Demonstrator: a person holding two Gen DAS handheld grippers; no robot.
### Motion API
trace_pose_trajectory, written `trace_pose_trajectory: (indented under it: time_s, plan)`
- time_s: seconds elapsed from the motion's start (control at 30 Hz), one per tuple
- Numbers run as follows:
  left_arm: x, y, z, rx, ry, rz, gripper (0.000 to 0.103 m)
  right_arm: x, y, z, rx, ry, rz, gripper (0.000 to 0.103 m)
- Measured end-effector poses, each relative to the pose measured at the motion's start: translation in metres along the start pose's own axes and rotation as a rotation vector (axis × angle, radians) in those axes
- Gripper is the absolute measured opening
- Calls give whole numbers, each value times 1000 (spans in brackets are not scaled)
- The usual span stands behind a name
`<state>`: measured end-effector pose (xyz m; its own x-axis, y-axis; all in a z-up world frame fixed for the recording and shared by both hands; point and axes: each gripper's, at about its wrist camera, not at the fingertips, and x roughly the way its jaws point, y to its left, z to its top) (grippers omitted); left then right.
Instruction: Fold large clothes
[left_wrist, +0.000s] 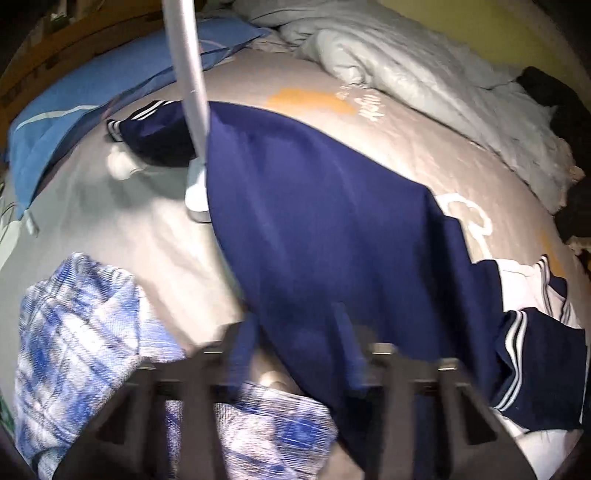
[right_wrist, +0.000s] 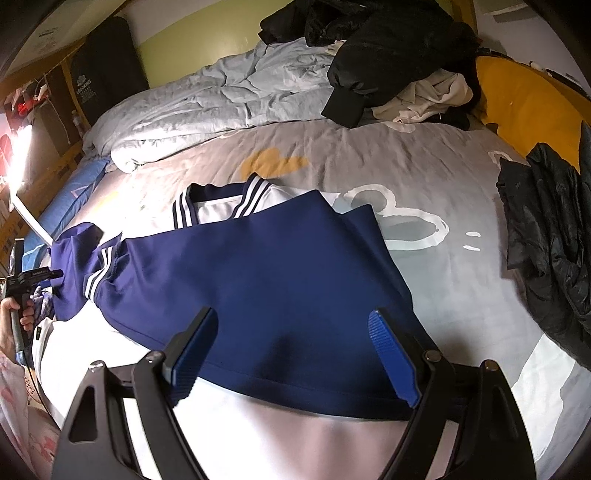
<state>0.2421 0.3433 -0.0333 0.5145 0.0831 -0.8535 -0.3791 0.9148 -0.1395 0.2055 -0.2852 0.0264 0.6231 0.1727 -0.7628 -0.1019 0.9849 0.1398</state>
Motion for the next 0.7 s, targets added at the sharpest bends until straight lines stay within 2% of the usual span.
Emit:
trace_pose_trajectory:
  time_s: [0.1, 0.27, 0.33, 0.4, 0.53, 0.7]
  plan:
    - [-15, -6, -1, 25, -66, -7, 3, -5, -1, 0, 6, -20, -15, 82]
    - [-65, -31, -6, 76, -219, -46, 3, -19, -3, 3, 14, -62, -16, 82]
    - [-86, -43, -13, 88, -257, -97, 3, -21, -3, 4, 17, -67, -14, 82]
    - [-105, -57, -21, 113, -277, -149, 3, -20, -3, 4, 19, -64, -15, 82]
    - [-137, -91, -40, 206, -335, -202, 3, -16, -2, 4, 21, -53, -7, 82]
    - [-153, -135, -64, 314, -335, -305, 2, -15, -1, 4, 12, -55, -18, 82]
